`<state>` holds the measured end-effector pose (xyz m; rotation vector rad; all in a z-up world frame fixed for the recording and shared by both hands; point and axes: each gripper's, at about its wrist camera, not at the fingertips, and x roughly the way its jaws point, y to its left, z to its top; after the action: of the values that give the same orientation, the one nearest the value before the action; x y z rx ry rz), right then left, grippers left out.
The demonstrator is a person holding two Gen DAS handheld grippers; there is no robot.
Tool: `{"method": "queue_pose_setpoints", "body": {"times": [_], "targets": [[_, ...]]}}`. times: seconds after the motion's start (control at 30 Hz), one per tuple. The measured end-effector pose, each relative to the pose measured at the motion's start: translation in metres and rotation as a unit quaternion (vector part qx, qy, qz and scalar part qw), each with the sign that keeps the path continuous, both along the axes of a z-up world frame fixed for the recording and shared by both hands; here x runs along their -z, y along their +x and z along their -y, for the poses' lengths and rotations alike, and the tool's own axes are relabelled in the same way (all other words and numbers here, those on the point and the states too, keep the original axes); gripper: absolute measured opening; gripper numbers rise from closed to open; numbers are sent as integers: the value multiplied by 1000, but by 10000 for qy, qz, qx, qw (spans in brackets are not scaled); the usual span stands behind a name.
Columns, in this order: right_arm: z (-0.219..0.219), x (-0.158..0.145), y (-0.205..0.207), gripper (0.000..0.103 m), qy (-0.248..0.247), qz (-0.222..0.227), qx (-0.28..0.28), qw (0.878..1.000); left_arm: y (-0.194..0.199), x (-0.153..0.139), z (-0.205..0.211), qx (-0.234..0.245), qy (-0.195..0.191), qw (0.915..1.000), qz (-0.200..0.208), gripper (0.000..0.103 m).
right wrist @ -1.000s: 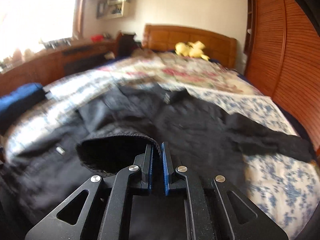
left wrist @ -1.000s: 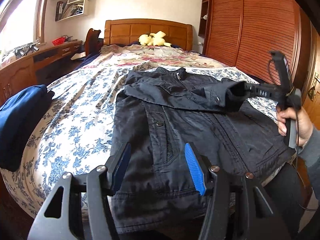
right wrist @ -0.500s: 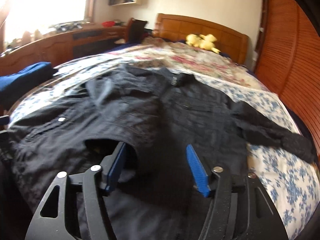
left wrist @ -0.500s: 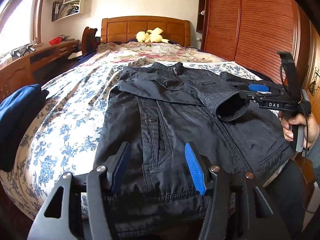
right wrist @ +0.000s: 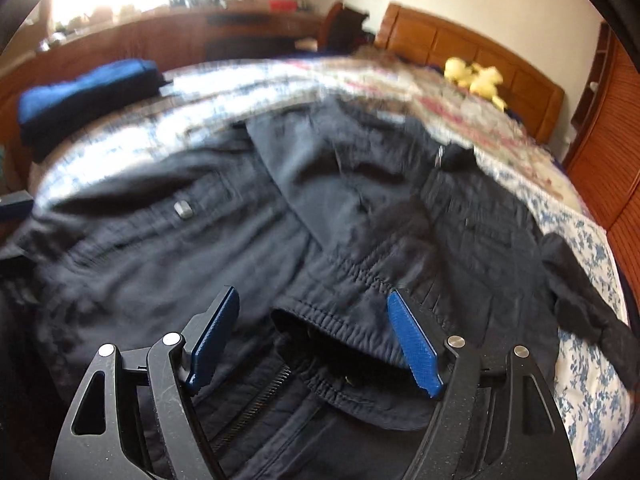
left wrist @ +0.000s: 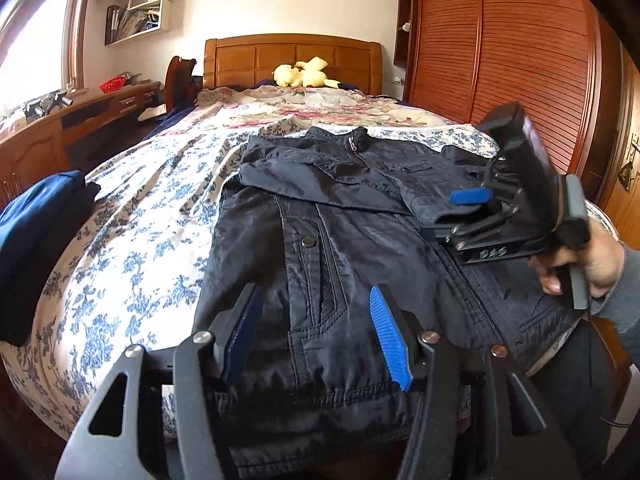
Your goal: Fold large clothes
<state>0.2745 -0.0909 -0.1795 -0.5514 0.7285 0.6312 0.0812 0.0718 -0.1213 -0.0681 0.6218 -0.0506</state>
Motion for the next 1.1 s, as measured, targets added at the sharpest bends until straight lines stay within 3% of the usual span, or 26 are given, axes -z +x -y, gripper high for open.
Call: {"method": "queue_pose_setpoints", "body": {"times": [0.03, 0.13, 0.2, 0.4, 0.57, 0.67, 0.73, 0.8, 0.83, 1.1], "targets": [[1, 4, 2, 75, -124, 72, 71, 9999, 2, -2, 0, 17, 4, 10000, 22, 55], [11, 11, 16, 46, -247, -15, 235, 9994, 13, -9, 3, 82, 88, 9999, 121, 55], [20, 12, 21, 7, -195, -189, 252, 9993, 23, -13, 6, 158, 148, 9996, 154, 55], [54, -13, 23, 7, 314, -120, 336, 9989, 57, -21, 28, 392, 423, 9975, 415, 55], [91, -49, 36, 7, 955, 15, 722, 9928, 91, -27, 42, 576, 336, 9964, 516, 55], [110, -56, 54, 7, 1022, 126, 1069, 9889, 111, -32, 49, 678, 276, 9957, 563, 55], [124, -52, 68, 15, 978, 99, 1353, 9859, 121, -35, 52, 752, 245, 9951, 596, 55], [138, -47, 79, 35, 858, 112, 1631, 9828, 132, -38, 56, 832, 224, 9943, 635, 55], [143, -46, 81, 39, 825, 125, 1700, 9819, 136, -39, 58, 856, 205, 9940, 646, 55], [170, -29, 80, 45, 932, -233, 1811, 9788, 167, -20, 66, 926, -22, 9940, 578, 55]]}}
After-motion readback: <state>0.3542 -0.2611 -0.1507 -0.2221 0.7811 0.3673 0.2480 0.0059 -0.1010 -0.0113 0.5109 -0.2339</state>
